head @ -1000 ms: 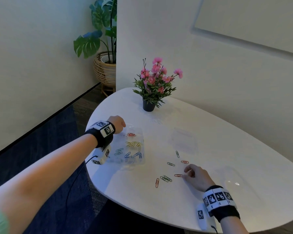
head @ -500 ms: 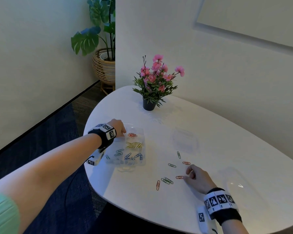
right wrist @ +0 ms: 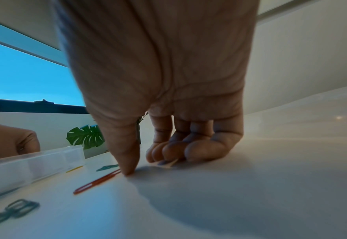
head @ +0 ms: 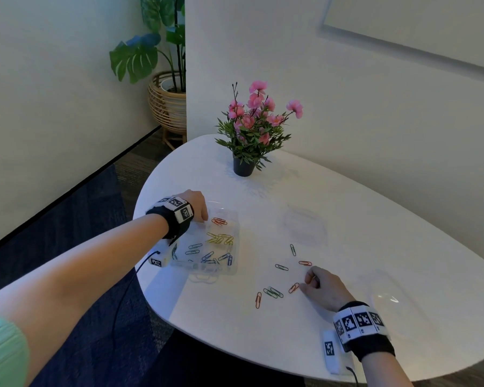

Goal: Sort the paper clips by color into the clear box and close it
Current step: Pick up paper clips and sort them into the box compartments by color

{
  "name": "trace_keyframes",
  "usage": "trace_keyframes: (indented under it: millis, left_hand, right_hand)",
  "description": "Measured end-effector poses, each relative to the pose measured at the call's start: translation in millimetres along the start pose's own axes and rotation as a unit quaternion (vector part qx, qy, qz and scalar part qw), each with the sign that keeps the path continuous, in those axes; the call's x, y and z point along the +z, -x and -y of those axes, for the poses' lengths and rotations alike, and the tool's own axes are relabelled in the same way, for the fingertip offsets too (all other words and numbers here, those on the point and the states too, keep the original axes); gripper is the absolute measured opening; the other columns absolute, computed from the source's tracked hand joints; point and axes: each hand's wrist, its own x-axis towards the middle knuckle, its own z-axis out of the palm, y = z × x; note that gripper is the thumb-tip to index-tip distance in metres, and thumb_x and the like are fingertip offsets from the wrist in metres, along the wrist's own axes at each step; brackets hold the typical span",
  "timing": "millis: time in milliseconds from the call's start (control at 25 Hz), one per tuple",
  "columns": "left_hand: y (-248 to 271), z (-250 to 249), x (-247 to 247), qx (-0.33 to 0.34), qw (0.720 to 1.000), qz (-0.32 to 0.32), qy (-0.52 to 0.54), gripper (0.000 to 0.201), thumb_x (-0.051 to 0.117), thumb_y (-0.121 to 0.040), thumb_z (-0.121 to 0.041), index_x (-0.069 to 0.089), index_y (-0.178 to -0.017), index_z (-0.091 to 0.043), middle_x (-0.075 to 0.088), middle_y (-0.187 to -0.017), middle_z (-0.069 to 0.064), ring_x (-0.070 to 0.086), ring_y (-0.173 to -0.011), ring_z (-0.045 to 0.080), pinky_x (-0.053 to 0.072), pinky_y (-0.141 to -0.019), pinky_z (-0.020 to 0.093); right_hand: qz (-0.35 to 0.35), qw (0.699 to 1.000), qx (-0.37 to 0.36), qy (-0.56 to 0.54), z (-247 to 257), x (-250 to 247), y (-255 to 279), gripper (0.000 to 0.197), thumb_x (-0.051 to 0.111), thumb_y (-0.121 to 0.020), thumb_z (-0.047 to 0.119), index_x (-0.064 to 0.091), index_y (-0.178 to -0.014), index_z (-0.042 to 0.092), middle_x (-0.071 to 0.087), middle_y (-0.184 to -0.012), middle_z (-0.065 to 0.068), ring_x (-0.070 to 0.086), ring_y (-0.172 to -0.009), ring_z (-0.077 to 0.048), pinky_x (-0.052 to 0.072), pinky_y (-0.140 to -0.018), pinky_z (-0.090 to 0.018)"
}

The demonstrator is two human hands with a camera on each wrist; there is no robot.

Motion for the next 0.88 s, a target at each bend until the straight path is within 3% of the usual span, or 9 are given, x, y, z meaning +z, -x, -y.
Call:
trace_keyframes:
  millis: [120,280,560,760,880]
  left_hand:
    - [1.8,-2.4,0.2,-0.006,1.0,-0.008,-0.002,0.017,0.067,-0.081,-0.029,0.076,-0.095,-0.026,0.072,-0.104,-0.001,0.068,-0.088,0.023,0.053,-0.073,0.026]
    - [1.5,-12.8,-1.4,-0.005,0.999,-0.014,-0.048,0.01,0.069,-0.077,-0.023,0.077,-0.084,-0.021,0.074,-0.095,0.003,0.069,-0.08,0.025,0.051,-0.067,0.025]
    - [-1.5,-4.3,-2.4,-0.001,1.0,0.023,0.016,0.017,0.07,-0.077,-0.02,0.077,-0.092,-0.018,0.074,-0.098,0.005,0.07,-0.088,0.027,0.051,-0.068,0.027]
    - [1.3,-1.7,-20.9,-0.027,0.995,-0.048,0.087,0.025,0.071,-0.076,-0.026,0.074,-0.098,-0.014,0.075,-0.098,0.006,0.07,-0.086,0.022,0.057,-0.083,0.035]
    - [5.1,-12.9,-28.0,0.012,0.985,-0.117,0.13,0.024,0.07,-0.08,-0.019,0.075,-0.102,-0.011,0.075,-0.102,0.006,0.069,-0.093,0.021,0.054,-0.09,0.03]
  right_hand:
    - [0.0,1.0,0.001,0.005,0.5,0.4,-0.3,0.021,0.062,-0.084,0.031,0.045,-0.072,0.028,0.05,-0.068,0.006,0.045,-0.063,-0.011,0.036,-0.058,-0.021]
    - [-0.004,1.0,-0.001,0.014,1.8,0.1,0.3,0.021,0.062,-0.085,0.03,0.045,-0.072,0.027,0.05,-0.068,0.006,0.045,-0.063,-0.01,0.036,-0.058,-0.02]
    - [-0.004,1.0,0.0,0.024,2.1,0.2,0.8,0.018,0.06,-0.085,0.032,0.047,-0.075,0.025,0.049,-0.071,0.006,0.045,-0.064,-0.009,0.036,-0.057,-0.019]
    - [-0.001,1.0,0.0,0.026,1.2,1.8,0.8,0.022,0.059,-0.086,0.033,0.044,-0.071,0.027,0.048,-0.071,0.007,0.044,-0.064,-0.009,0.035,-0.057,-0.019]
    - [0.001,0.999,-0.004,0.034,2.5,1.8,1.6,0.023,0.058,-0.086,0.033,0.042,-0.071,0.028,0.047,-0.072,0.007,0.045,-0.066,-0.009,0.035,-0.056,-0.018]
